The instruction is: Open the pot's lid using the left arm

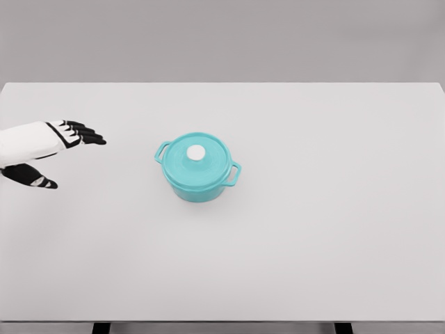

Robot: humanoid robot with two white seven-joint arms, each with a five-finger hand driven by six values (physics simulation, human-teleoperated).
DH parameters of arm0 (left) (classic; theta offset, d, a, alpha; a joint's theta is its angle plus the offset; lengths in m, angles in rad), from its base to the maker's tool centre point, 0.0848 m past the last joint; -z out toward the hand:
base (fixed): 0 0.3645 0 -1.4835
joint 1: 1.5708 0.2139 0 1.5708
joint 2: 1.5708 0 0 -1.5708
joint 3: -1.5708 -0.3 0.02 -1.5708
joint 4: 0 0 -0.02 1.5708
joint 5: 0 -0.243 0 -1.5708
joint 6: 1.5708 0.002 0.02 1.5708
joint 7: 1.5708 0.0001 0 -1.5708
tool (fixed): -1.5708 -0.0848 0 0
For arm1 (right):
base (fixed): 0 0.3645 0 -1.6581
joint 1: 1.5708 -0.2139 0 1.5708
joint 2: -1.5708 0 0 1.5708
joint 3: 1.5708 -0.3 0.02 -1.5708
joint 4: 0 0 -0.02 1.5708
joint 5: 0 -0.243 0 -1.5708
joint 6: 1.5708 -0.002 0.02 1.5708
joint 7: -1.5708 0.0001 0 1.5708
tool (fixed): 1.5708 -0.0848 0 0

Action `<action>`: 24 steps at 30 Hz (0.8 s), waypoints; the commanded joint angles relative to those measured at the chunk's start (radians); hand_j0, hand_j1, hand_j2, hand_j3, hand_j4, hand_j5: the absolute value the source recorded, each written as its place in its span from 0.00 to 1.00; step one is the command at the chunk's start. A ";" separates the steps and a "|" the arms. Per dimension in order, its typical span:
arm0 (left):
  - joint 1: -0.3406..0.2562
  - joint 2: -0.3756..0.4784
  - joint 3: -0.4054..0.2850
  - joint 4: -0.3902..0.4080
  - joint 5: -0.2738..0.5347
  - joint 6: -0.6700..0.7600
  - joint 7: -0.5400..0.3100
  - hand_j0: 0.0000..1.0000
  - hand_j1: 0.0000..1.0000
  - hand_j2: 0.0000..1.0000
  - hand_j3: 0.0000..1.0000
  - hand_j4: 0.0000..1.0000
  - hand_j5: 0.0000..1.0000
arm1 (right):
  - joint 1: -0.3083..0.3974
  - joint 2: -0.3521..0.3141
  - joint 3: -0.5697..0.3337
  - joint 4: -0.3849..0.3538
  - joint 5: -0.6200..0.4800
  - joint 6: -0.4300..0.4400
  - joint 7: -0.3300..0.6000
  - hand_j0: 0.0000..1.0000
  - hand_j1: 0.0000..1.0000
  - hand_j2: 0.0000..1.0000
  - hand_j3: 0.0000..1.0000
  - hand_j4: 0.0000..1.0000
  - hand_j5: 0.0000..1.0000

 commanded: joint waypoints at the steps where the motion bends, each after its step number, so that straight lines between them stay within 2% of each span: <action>1: 0.000 -0.005 -0.002 -0.002 0.002 0.003 0.000 1.00 1.00 1.00 1.00 1.00 1.00 | 0.000 0.000 0.000 0.000 0.000 0.001 0.000 1.00 1.00 1.00 1.00 1.00 1.00; 7: -0.014 -0.042 -0.002 -0.004 -0.043 0.003 0.000 1.00 1.00 1.00 1.00 1.00 1.00 | 0.002 0.000 0.000 0.000 0.000 0.001 0.002 1.00 1.00 1.00 1.00 1.00 1.00; 12: -0.037 -0.066 -0.002 -0.080 -0.055 0.003 0.000 1.00 1.00 1.00 1.00 1.00 1.00 | 0.002 0.000 0.000 0.000 0.000 0.001 0.000 1.00 1.00 1.00 1.00 1.00 1.00; 13: -0.072 -0.070 -0.007 -0.079 -0.069 0.003 0.000 1.00 1.00 1.00 1.00 1.00 1.00 | 0.002 0.000 0.000 0.000 0.000 0.001 0.000 1.00 1.00 1.00 1.00 1.00 1.00; 14: -0.201 -0.048 -0.117 -0.071 -0.060 0.003 0.000 1.00 1.00 1.00 1.00 1.00 1.00 | 0.002 0.000 0.000 0.000 0.000 0.001 0.002 1.00 1.00 1.00 1.00 1.00 1.00; 15: -0.336 -0.046 -0.287 -0.057 -0.060 0.003 0.000 1.00 1.00 1.00 1.00 1.00 1.00 | 0.002 0.000 0.000 0.000 0.000 0.001 0.002 1.00 1.00 1.00 1.00 1.00 1.00; 16: -0.547 -0.057 -0.591 -0.056 -0.063 0.003 0.000 1.00 1.00 1.00 1.00 1.00 1.00 | 0.002 0.000 0.000 0.000 0.000 0.001 0.002 1.00 1.00 1.00 1.00 1.00 1.00; 17: -0.704 -0.065 -0.746 -0.057 -0.063 0.003 0.000 1.00 1.00 1.00 1.00 1.00 1.00 | 0.002 0.000 0.000 0.000 0.000 0.001 0.000 1.00 1.00 1.00 1.00 1.00 1.00; 18: -0.756 -0.086 -0.778 -0.056 -0.061 0.003 0.000 1.00 1.00 1.00 1.00 1.00 1.00 | 0.002 0.000 0.000 0.000 0.000 0.001 0.002 1.00 1.00 1.00 1.00 1.00 1.00; 19: -0.798 -0.111 -0.778 -0.056 -0.058 0.003 0.000 1.00 1.00 1.00 1.00 1.00 1.00 | 0.002 0.000 0.000 0.000 0.000 0.001 0.002 1.00 1.00 1.00 1.00 1.00 1.00; 21: -0.847 -0.169 -0.777 -0.062 -0.058 0.003 0.000 1.00 1.00 1.00 1.00 1.00 1.00 | 0.003 0.000 0.000 0.000 0.000 0.001 0.000 1.00 1.00 1.00 1.00 1.00 1.00; 23: -0.851 -0.223 -0.786 -0.062 -0.056 0.083 0.000 1.00 1.00 1.00 1.00 1.00 1.00 | 0.002 0.000 0.000 0.000 0.000 0.001 0.000 1.00 1.00 1.00 1.00 1.00 1.00; 24: -0.853 -0.235 -0.824 -0.062 -0.040 0.172 0.000 1.00 1.00 1.00 1.00 1.00 1.00 | 0.002 0.000 0.000 0.000 0.000 0.001 0.002 1.00 1.00 1.00 1.00 1.00 1.00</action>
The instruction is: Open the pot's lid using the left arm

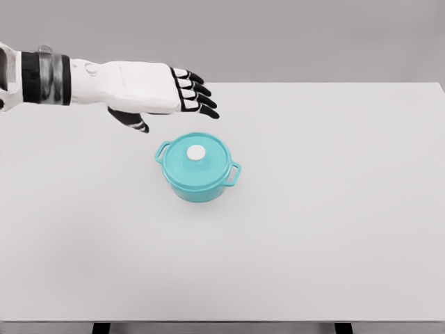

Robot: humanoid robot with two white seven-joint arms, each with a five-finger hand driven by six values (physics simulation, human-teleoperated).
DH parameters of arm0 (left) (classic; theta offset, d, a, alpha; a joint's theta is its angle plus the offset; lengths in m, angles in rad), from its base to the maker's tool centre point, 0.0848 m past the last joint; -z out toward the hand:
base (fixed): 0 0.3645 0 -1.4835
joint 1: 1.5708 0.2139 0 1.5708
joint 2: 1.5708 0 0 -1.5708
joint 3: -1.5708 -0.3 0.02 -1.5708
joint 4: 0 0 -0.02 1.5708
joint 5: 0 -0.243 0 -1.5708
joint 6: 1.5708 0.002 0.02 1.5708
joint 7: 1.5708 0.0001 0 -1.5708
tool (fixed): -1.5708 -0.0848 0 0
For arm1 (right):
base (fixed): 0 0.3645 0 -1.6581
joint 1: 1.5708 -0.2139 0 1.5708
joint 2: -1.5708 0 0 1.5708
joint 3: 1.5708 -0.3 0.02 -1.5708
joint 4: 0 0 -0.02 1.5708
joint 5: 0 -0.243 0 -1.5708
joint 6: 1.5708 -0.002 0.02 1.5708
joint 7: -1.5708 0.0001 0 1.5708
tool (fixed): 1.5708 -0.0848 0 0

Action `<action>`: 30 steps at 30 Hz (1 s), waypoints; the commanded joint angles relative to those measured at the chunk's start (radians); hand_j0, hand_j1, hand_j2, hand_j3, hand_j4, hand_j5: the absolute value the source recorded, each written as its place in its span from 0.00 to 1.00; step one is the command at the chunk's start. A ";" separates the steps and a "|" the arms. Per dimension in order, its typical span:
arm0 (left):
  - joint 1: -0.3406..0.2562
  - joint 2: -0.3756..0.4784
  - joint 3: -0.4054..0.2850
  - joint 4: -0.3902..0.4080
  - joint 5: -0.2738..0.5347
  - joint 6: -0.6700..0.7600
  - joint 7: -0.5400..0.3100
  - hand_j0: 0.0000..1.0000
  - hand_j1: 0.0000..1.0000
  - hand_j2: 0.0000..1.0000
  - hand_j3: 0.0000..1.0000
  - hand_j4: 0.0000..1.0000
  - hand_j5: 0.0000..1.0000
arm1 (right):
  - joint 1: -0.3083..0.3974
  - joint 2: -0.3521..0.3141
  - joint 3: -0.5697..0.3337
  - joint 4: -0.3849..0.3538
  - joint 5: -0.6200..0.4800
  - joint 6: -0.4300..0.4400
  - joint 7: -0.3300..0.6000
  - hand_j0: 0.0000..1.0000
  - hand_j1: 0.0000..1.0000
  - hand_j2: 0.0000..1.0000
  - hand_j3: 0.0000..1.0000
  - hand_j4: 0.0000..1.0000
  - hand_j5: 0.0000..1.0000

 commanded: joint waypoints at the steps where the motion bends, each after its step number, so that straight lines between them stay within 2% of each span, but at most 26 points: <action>1: 0.000 -0.048 -0.096 -0.002 0.032 0.164 0.000 1.00 1.00 1.00 1.00 1.00 1.00 | 0.000 0.000 0.000 0.000 0.000 0.000 0.000 1.00 1.00 1.00 1.00 1.00 1.00; 4: -0.011 -0.062 -0.107 -0.010 0.067 0.225 0.000 1.00 1.00 1.00 1.00 1.00 1.00 | 0.000 0.000 0.000 0.000 0.000 0.000 0.001 1.00 1.00 1.00 1.00 1.00 1.00; 6: -0.014 -0.068 -0.109 -0.044 0.066 0.279 0.000 1.00 1.00 1.00 1.00 1.00 1.00 | 0.000 0.000 0.000 0.000 0.000 0.000 0.001 1.00 1.00 1.00 1.00 1.00 1.00; 9: -0.015 -0.068 -0.158 -0.041 0.060 0.282 0.000 0.98 0.98 0.98 0.98 0.98 0.98 | 0.000 0.000 0.000 0.000 0.000 0.000 0.000 1.00 1.00 1.00 1.00 1.00 1.00; 14: -0.015 -0.070 -0.187 -0.041 0.057 0.279 0.000 0.86 0.86 0.86 0.86 0.86 0.86 | 0.000 0.000 0.000 0.000 0.000 0.000 0.000 1.00 1.00 1.00 1.00 1.00 1.00; 21: -0.018 -0.068 -0.211 -0.031 0.055 0.279 0.000 0.86 0.86 0.86 0.86 0.86 0.86 | 0.000 0.000 0.000 0.000 0.000 0.000 0.001 1.00 1.00 1.00 1.00 1.00 1.00; 30: -0.018 -0.104 -0.248 0.035 0.004 0.279 0.000 0.86 0.86 0.86 0.86 0.86 0.86 | 0.000 0.000 0.000 0.000 0.000 0.000 0.000 1.00 1.00 1.00 1.00 1.00 1.00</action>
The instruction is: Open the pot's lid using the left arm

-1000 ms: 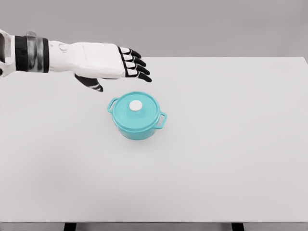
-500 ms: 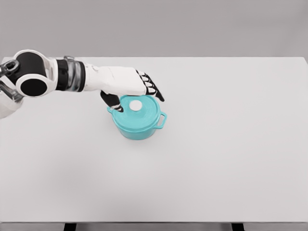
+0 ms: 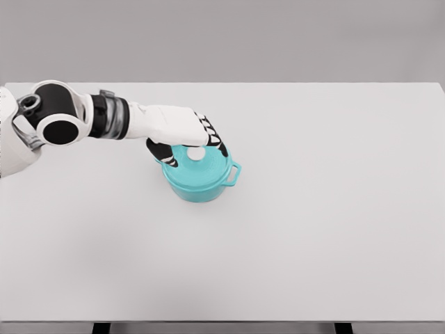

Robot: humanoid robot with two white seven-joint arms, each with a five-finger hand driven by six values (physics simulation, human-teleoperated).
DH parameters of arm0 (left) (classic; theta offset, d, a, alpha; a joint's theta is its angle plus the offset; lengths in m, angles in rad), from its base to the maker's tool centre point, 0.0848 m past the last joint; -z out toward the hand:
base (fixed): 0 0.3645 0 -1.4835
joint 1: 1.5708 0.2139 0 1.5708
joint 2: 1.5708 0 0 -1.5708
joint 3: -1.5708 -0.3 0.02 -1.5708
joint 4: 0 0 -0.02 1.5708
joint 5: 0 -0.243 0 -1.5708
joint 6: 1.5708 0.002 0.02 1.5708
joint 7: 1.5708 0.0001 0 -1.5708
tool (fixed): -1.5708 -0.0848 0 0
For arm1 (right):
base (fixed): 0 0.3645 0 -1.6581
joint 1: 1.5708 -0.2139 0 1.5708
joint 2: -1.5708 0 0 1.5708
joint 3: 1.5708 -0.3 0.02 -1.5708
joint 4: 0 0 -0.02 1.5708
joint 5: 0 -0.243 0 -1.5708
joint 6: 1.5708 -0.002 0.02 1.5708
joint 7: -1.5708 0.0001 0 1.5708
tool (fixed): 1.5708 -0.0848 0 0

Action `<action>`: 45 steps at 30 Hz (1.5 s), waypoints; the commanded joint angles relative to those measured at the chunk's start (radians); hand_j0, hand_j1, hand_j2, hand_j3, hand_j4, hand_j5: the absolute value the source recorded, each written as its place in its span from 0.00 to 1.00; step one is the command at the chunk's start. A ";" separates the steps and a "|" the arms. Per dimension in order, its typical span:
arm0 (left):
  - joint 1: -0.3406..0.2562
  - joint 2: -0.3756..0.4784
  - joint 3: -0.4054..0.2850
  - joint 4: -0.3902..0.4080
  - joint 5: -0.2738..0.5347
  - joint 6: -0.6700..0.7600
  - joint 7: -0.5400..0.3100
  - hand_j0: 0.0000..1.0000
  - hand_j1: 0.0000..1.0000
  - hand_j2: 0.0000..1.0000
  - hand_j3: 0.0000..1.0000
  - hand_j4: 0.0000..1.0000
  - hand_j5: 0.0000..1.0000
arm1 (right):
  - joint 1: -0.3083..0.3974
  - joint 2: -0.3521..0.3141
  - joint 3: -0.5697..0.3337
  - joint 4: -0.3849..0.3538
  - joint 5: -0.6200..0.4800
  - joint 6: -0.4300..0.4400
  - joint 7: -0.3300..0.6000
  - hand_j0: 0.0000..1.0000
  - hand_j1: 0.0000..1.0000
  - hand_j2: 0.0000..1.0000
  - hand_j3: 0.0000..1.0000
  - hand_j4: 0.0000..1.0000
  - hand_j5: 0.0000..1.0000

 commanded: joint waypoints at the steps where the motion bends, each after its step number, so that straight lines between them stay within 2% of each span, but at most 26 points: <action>1: 0.000 -0.018 -0.010 0.028 -0.022 0.001 0.000 0.86 0.86 0.86 0.86 0.86 0.86 | 0.000 0.000 0.000 0.000 0.000 0.000 0.001 1.00 1.00 1.00 1.00 1.00 1.00; 10: 0.005 -0.063 -0.013 0.110 -0.079 0.001 0.000 0.86 0.86 0.86 0.86 0.86 0.86 | 0.000 0.000 0.000 0.000 0.000 0.000 -0.001 1.00 1.00 1.00 1.00 1.00 1.00; 19: 0.005 -0.070 -0.033 0.113 -0.079 -0.002 0.000 0.86 0.86 0.86 0.86 0.86 0.86 | 0.000 0.000 0.000 0.000 0.000 0.000 0.001 1.00 1.00 1.00 1.00 1.00 1.00; 22: 0.005 -0.070 -0.035 0.113 -0.079 -0.002 0.000 0.75 0.75 0.75 0.75 0.75 0.75 | 0.002 0.000 0.000 0.000 0.000 0.000 -0.001 1.00 1.00 1.00 1.00 1.00 1.00; 27: 0.005 -0.070 -0.041 0.113 -0.079 -0.002 0.000 0.69 0.69 0.69 0.69 0.69 0.69 | 0.000 0.000 0.000 0.000 0.000 0.000 0.001 1.00 1.00 1.00 1.00 1.00 1.00; 30: 0.005 -0.070 -0.041 0.113 -0.079 -0.004 0.000 0.57 0.57 0.57 0.57 0.57 0.57 | 0.000 0.000 0.000 0.000 0.000 0.000 -0.001 1.00 1.00 1.00 1.00 1.00 1.00; 35: 0.005 -0.070 -0.041 0.113 -0.079 -0.007 0.000 0.48 0.48 0.48 0.48 0.48 0.48 | 0.000 0.000 0.000 0.000 0.000 0.000 0.001 1.00 1.00 1.00 1.00 1.00 1.00; 42: -0.005 -0.057 -0.041 0.112 -0.079 -0.013 0.000 0.45 0.45 0.45 0.45 0.45 0.45 | 0.000 0.000 0.000 0.000 0.000 0.000 0.001 1.00 1.00 1.00 1.00 1.00 1.00; 45: -0.011 -0.018 -0.041 0.112 -0.079 -0.024 0.000 0.44 0.44 0.44 0.44 0.44 0.44 | 0.000 0.000 0.000 0.000 0.000 0.000 0.001 1.00 1.00 1.00 1.00 1.00 1.00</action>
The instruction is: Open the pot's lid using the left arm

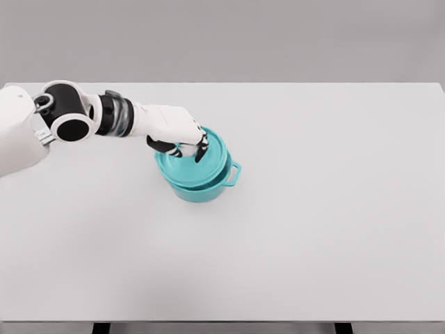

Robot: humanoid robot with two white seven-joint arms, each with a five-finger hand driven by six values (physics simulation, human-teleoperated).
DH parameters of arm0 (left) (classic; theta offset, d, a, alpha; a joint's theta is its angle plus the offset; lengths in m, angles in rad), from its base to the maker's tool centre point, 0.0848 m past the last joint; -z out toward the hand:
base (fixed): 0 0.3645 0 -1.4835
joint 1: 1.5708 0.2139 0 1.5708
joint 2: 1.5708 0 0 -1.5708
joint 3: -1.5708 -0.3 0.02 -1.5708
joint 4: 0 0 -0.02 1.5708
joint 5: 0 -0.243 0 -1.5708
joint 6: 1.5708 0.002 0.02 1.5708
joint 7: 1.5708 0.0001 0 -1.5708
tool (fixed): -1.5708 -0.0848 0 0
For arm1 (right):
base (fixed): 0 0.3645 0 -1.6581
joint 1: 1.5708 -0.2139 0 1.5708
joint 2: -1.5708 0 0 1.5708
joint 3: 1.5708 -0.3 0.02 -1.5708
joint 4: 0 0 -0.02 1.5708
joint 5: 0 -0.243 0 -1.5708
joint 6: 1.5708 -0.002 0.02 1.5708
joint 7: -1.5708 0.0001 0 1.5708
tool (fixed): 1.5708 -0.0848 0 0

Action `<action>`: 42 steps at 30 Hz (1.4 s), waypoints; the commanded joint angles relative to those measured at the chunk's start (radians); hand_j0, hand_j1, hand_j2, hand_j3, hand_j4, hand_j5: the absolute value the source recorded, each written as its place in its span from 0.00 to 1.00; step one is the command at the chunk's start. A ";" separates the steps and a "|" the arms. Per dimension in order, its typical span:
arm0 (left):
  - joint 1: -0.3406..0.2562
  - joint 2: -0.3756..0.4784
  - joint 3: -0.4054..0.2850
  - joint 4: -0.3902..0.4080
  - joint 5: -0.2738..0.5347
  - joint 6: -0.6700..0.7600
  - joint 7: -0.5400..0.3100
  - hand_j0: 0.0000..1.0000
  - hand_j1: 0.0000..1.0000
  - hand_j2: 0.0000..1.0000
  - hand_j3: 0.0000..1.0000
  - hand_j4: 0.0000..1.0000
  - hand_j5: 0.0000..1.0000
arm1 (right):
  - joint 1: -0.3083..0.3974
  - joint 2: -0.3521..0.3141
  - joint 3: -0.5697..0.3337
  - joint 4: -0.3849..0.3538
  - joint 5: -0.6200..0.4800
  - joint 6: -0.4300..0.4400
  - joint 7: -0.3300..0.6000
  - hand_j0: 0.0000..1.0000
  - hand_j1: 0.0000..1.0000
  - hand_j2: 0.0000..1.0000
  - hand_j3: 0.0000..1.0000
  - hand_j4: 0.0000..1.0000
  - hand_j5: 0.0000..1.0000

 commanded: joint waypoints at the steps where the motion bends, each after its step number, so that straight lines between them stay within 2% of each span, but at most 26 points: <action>1: 0.000 0.035 0.001 0.000 0.001 -0.005 0.000 0.44 0.44 0.44 0.44 0.44 0.44 | 0.000 0.000 0.000 0.000 0.000 0.000 -0.001 1.00 1.00 1.00 1.00 1.00 1.00; 2: -0.005 0.058 0.001 0.000 -0.002 -0.006 0.000 0.41 0.41 0.41 0.41 0.41 0.41 | 0.000 0.000 0.000 0.000 0.000 0.000 0.001 1.00 1.00 1.00 1.00 1.00 1.00; 9: -0.015 0.213 0.001 0.015 -0.091 -0.005 0.000 0.42 0.42 0.42 0.42 0.42 0.42 | 0.000 0.000 0.000 0.000 0.000 0.000 0.001 1.00 1.00 1.00 1.00 1.00 1.00; 13: -0.009 0.219 0.001 0.158 -0.171 -0.018 0.000 0.43 0.43 0.43 0.43 0.43 0.43 | 0.000 0.000 0.000 0.000 0.000 0.000 0.001 1.00 1.00 1.00 1.00 1.00 1.00; 15: -0.008 0.219 0.001 0.178 -0.173 -0.048 0.000 0.46 0.46 0.46 0.46 0.46 0.46 | 0.000 0.000 0.000 0.000 0.000 0.000 0.001 1.00 1.00 1.00 1.00 1.00 1.00; 16: -0.008 0.218 0.001 0.178 -0.173 -0.052 0.000 0.56 0.56 0.56 0.56 0.56 0.56 | 0.000 0.000 0.000 0.000 0.000 0.000 0.001 1.00 1.00 1.00 1.00 1.00 1.00; 17: -0.008 0.216 0.001 0.182 -0.173 -0.052 0.000 0.79 0.79 0.79 0.79 0.79 0.79 | 0.000 0.000 0.000 0.000 0.000 0.000 -0.001 1.00 1.00 1.00 1.00 1.00 1.00; 18: -0.008 0.215 0.001 0.185 -0.173 -0.052 0.000 0.96 0.96 0.96 0.96 0.96 0.96 | 0.002 0.000 0.000 0.000 0.000 0.000 0.001 1.00 1.00 1.00 1.00 1.00 1.00; 19: -0.008 0.213 0.001 0.191 -0.173 -0.052 0.000 1.00 1.00 1.00 1.00 1.00 1.00 | 0.002 0.000 0.000 0.000 0.000 0.000 -0.001 1.00 1.00 1.00 1.00 1.00 1.00; 23: -0.008 0.208 0.001 0.227 -0.173 -0.052 0.000 1.00 1.00 1.00 1.00 1.00 1.00 | 0.000 0.000 0.000 0.000 0.000 0.000 0.001 1.00 1.00 1.00 1.00 1.00 1.00; 36: -0.003 0.207 0.003 0.245 -0.173 -0.052 0.000 1.00 1.00 1.00 1.00 1.00 1.00 | 0.002 0.000 0.000 0.000 0.000 0.000 0.001 1.00 1.00 1.00 1.00 1.00 1.00; 37: -0.002 0.207 0.004 0.265 -0.167 -0.051 0.000 1.00 1.00 1.00 1.00 1.00 1.00 | 0.000 0.000 0.000 0.000 0.000 0.000 -0.001 1.00 1.00 1.00 1.00 1.00 1.00; 38: 0.006 0.205 0.006 0.388 -0.167 -0.051 0.000 1.00 1.00 1.00 1.00 1.00 1.00 | 0.000 0.000 0.000 0.000 0.000 0.000 0.001 1.00 1.00 1.00 1.00 1.00 1.00; 39: 0.006 0.192 0.009 0.454 -0.164 -0.051 0.000 1.00 1.00 1.00 1.00 1.00 1.00 | 0.000 0.000 0.000 0.000 0.000 0.000 0.001 1.00 1.00 1.00 1.00 1.00 1.00; 42: 0.006 0.188 0.015 0.515 -0.139 -0.049 0.000 1.00 1.00 1.00 1.00 1.00 1.00 | 0.000 0.000 0.000 0.000 0.000 0.000 -0.001 1.00 1.00 1.00 1.00 1.00 1.00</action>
